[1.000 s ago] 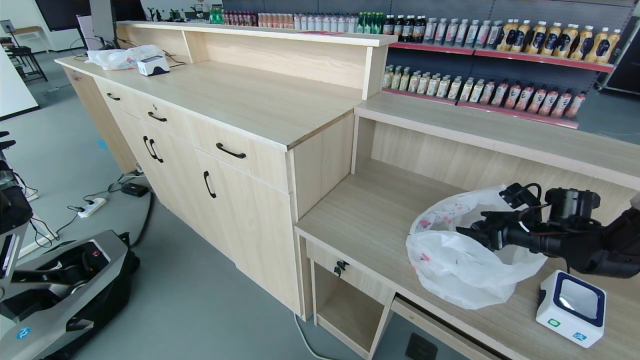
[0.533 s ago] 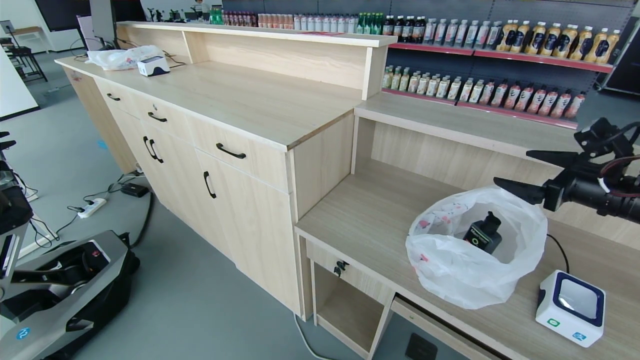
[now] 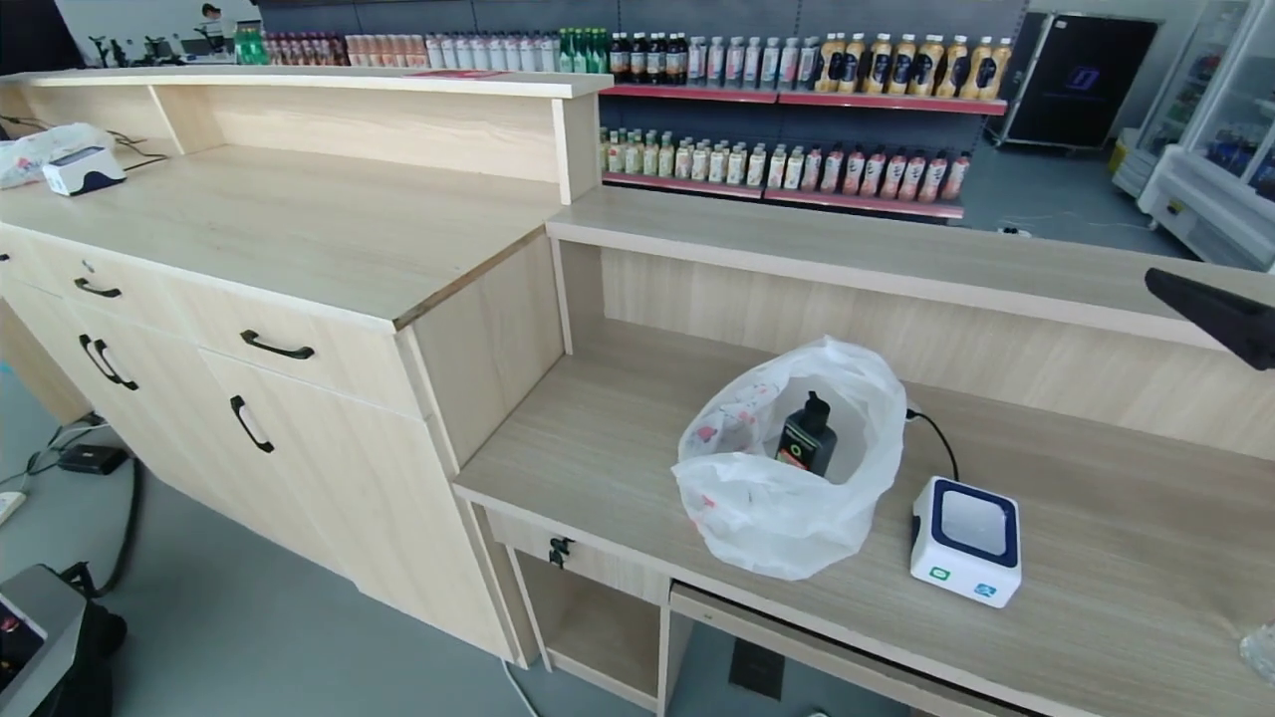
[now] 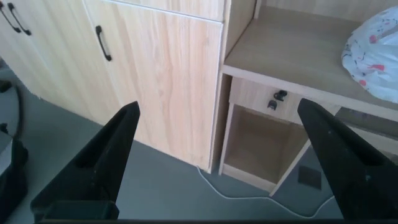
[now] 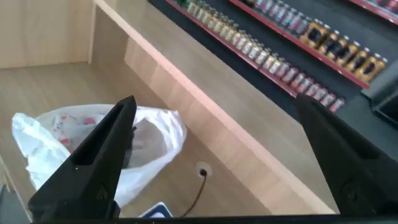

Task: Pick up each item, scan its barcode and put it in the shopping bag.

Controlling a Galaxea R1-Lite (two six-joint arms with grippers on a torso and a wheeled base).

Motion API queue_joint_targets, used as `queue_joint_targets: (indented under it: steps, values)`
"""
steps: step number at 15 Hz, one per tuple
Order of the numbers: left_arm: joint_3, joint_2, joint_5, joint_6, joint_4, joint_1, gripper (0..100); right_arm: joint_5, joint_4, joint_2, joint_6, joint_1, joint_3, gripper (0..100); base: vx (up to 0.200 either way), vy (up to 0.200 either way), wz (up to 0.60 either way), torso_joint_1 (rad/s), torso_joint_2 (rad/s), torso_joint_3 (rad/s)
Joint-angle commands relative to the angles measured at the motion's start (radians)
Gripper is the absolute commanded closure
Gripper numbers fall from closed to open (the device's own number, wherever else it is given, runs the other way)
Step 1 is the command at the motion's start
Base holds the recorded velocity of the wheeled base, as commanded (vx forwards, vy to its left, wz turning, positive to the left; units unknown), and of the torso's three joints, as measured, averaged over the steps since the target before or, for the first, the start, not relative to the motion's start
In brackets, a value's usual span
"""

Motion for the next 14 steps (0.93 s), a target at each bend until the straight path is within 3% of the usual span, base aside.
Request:
queue_joint_targets:
  steps: [1, 3, 6, 8, 12, 14]
  values:
    - [0.0, 0.0, 0.001, -0.001, -0.001, 0.0, 0, -0.132, 0.095, -0.07, 0.002, -0.007, 0.001, 0, 0.0, 0.0, -0.6, 0.1, -0.22, -0.119]
    - [0.0, 0.0, 0.001, -0.001, -0.001, 0.0, 0, -0.319, 0.185, -0.064, 0.038, -0.007, -0.004, 0, 0.0, 0.0, -0.6, 0.068, -0.14, -0.073]
    - [0.0, 0.0, 0.002, -0.001, -0.001, 0.0, 0, -0.427, 0.253, -0.041, 0.119, -0.033, 0.007, 0, 0.0, 0.0, -0.6, 0.014, -0.03, -0.012]
    - [0.0, 0.0, 0.001, -0.001, -0.001, 0.0, 0, -0.434, 0.257, -0.012, 0.171, -0.064, 0.028, 0, 0.0, 0.0, -0.3, 0.029, -0.05, -0.039]
    - [0.0, 0.0, 0.001, -0.001, -0.001, 0.0, 0, -0.419, 0.236, 0.152, 0.139, -0.265, 0.102, 0, 0.0, 0.0, 0.0, 0.106, -0.25, -0.124]
    - [0.0, 0.0, 0.001, -0.001, -0.001, 0.0, 0, -0.276, 0.234, 0.264, 0.036, -0.361, 0.105, 0, 0.0, 0.0, 0.0, 0.0, 0.0, 0.0]
